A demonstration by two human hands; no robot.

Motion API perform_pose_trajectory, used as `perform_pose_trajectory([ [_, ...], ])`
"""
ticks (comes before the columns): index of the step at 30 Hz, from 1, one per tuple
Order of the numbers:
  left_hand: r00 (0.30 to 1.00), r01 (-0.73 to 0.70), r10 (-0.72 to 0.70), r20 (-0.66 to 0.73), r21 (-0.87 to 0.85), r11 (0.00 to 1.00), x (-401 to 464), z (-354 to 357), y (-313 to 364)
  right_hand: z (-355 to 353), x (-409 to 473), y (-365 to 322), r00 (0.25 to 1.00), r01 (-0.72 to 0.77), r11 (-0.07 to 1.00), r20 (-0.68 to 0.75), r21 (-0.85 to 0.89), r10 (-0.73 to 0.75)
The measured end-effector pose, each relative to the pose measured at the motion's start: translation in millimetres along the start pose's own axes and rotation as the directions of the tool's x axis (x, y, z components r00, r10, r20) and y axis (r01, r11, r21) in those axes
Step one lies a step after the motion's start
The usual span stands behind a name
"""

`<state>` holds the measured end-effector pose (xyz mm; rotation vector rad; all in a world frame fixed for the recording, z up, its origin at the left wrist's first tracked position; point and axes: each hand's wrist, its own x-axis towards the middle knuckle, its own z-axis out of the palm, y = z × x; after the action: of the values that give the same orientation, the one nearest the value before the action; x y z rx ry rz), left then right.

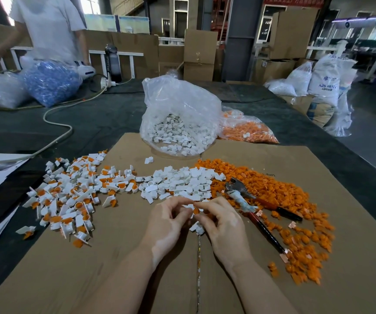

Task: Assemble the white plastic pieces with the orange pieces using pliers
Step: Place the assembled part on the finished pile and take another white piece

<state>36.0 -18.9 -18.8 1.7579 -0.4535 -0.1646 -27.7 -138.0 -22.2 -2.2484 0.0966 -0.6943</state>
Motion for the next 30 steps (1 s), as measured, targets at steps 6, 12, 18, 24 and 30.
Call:
perform_pose_trajectory([
  [6,1.000,0.019,-0.019,-0.017,0.006,1.000,0.9,1.1,-3.8,0.5,-0.1,0.6,1.000,0.005,1.000,-0.015,-0.016,-0.005],
  [12,1.000,0.020,-0.020,-0.018,0.000,1.000,2.1,1.3,-5.5,0.8,0.7,1.7,1.000,0.022,0.999,-0.013,-0.033,-0.022],
  [18,1.000,0.028,-0.029,-0.010,-0.070,0.997,2.4,2.8,-0.8,2.0,0.2,3.4,1.000,0.031,0.998,-0.006,-0.055,-0.031],
  [24,0.998,0.053,-0.054,-0.036,-0.037,0.998,7.2,1.5,-2.5,-19.6,4.0,12.7,0.969,-0.231,0.875,-0.184,-0.426,0.166],
  [30,0.994,0.094,-0.099,-0.053,-0.092,0.991,11.7,3.2,-3.2,-51.8,20.6,22.4,0.823,-0.443,0.472,-0.138,-0.763,0.551],
])
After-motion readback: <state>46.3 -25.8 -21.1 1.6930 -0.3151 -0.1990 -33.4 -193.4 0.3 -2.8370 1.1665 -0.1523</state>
